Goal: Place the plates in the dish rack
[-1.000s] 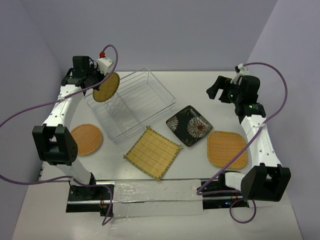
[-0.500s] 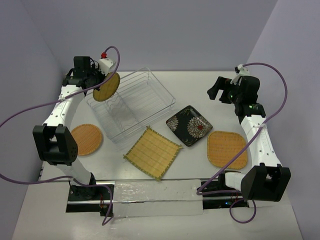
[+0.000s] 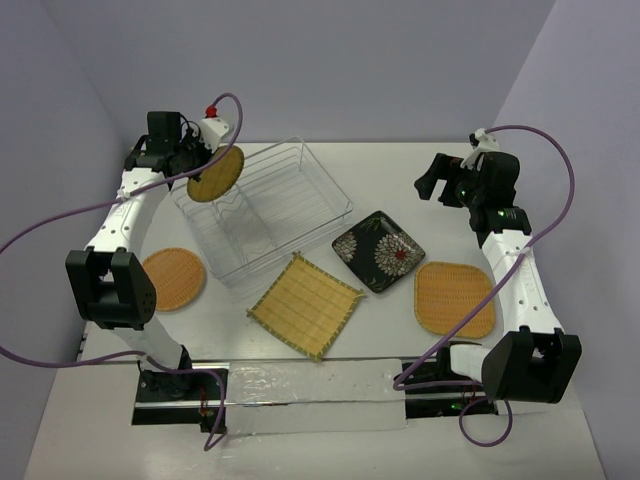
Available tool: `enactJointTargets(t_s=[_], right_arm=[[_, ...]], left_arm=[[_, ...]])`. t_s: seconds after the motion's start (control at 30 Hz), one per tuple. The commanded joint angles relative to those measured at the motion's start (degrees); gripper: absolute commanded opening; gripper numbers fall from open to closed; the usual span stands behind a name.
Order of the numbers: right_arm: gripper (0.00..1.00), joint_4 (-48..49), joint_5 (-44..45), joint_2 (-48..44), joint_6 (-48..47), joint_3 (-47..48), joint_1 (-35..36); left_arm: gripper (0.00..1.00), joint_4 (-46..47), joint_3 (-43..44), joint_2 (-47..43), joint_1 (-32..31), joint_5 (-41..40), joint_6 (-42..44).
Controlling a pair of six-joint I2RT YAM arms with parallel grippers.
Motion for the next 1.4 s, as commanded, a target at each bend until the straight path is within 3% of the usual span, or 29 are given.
enactJointTargets(t_s=[0.0, 0.2, 0.57, 0.87, 1.37], right_arm=[[1.00, 0.73, 0.16, -0.79, -1.16, 0.42, -0.20], [1.00, 0.73, 0.12, -0.41, -1.48, 0.66, -0.20], [1.00, 0.73, -1.24, 0.16, -2.10, 1.41, -0.20], [1.00, 0.71, -0.21, -0.81, -1.80, 0.76, -0.28], [1.00, -0.24, 0.86, 0.92, -1.70, 1.50, -0.20]], left_arm=[[0.00, -3.83, 2.71, -2.67, -0.27, 2.64, 1.95], [0.00, -2.48, 3.00, -3.95, 0.05, -0.06, 0.69], [0.00, -3.72, 7.83, -7.49, -0.04, 10.53, 10.23], [0.00, -7.07, 7.92, -4.01, -0.04, 5.55, 11.09], [0.00, -2.98, 0.13, -1.57, -0.13, 4.06, 9.20]])
